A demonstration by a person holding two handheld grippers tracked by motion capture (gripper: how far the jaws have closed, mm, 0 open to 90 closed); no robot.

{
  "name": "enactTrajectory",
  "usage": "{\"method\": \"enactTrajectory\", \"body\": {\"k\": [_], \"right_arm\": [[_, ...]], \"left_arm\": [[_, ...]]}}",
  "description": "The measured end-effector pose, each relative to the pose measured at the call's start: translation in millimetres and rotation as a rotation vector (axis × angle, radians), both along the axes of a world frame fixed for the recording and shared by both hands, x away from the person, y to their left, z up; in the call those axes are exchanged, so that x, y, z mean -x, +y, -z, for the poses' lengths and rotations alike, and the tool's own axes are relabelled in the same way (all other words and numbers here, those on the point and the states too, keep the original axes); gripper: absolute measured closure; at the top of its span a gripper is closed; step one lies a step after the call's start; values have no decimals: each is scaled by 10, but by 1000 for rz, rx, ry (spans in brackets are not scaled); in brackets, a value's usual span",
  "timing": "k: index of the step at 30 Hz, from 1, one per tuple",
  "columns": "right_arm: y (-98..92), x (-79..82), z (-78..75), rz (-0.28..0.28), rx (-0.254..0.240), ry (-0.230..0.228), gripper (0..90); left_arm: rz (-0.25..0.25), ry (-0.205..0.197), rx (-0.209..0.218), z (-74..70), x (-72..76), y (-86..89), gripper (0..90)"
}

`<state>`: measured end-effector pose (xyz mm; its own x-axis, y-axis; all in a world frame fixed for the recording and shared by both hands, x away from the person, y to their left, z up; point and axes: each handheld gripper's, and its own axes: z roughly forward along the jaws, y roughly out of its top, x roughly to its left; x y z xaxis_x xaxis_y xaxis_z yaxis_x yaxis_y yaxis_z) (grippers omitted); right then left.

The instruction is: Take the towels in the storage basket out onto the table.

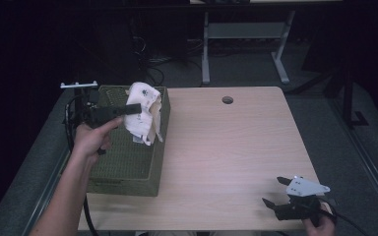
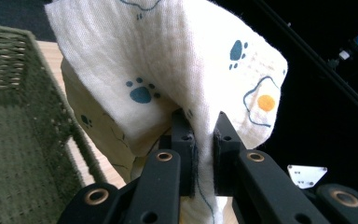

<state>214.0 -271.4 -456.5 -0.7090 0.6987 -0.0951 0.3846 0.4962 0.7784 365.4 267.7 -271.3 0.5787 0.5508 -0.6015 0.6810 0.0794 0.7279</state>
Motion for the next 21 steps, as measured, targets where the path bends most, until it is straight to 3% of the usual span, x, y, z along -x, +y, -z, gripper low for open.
{"method": "enactTrajectory", "body": {"k": [5,13,18,21], "right_arm": [[-10,-21,10,-2,8,-1,140],[-40,-16,3,17,-16,2,140],[-43,-6,-5,17,-22,0,140],[-46,-5,-9,15,-15,-7,140]], "left_arm": [[43,-18,-28,-58,-71,-203,832],[86,-14,-53,-69,-148,-482,831],[104,-20,-50,-73,-158,-616,831],[122,-13,-78,-52,-154,-713,831]]}}
